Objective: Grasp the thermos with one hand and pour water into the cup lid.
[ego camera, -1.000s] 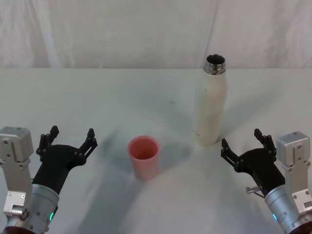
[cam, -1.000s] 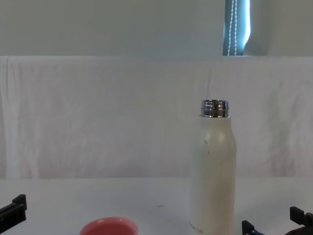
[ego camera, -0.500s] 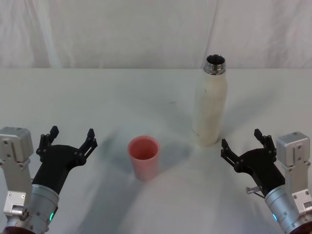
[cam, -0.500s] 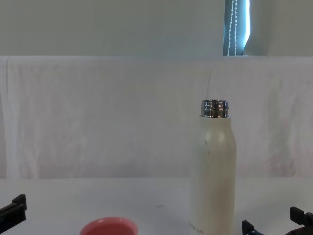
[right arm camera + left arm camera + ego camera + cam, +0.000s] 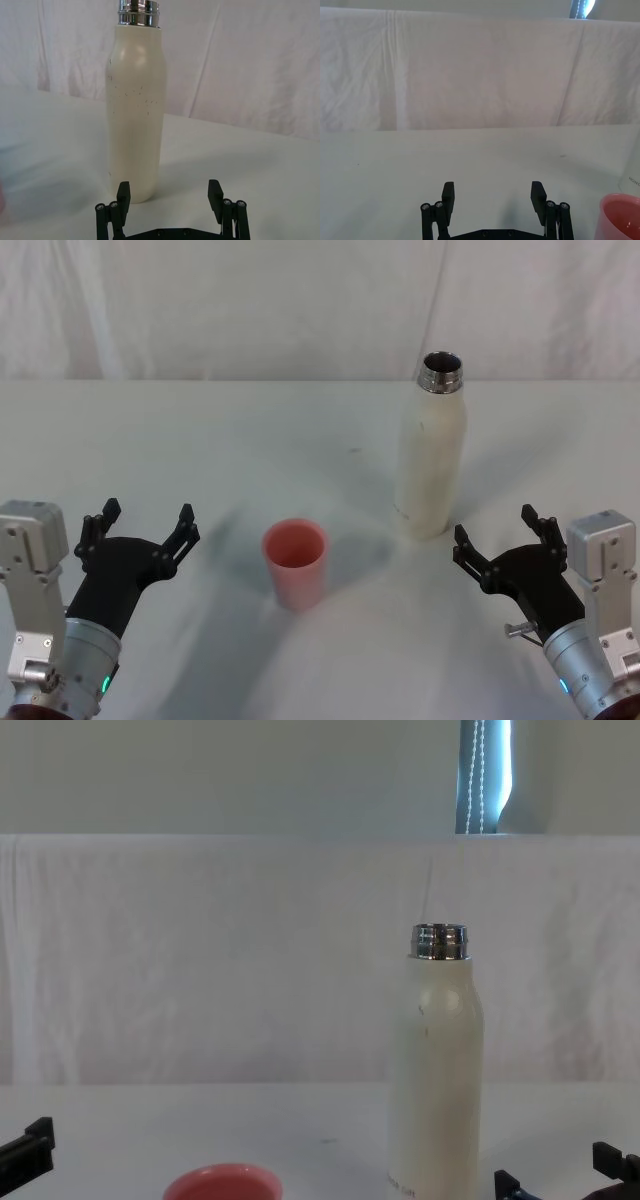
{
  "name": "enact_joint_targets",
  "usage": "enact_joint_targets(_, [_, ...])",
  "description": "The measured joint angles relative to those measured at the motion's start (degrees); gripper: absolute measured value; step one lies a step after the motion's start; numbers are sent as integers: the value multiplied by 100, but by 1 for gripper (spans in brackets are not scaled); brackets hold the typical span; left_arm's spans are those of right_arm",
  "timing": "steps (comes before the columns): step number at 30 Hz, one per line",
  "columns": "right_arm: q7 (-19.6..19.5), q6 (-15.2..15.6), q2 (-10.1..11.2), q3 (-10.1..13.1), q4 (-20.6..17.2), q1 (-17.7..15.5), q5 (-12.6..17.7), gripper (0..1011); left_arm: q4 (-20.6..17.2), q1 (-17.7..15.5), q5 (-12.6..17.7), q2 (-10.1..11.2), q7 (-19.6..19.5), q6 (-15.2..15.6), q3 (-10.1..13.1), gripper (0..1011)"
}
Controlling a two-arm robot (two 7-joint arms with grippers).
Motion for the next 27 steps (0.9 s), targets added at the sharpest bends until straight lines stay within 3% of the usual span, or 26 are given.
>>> enact_joint_targets(27, [0,0,0,0,0,1,0,1001,0,0,0,0,0,0,0,1001])
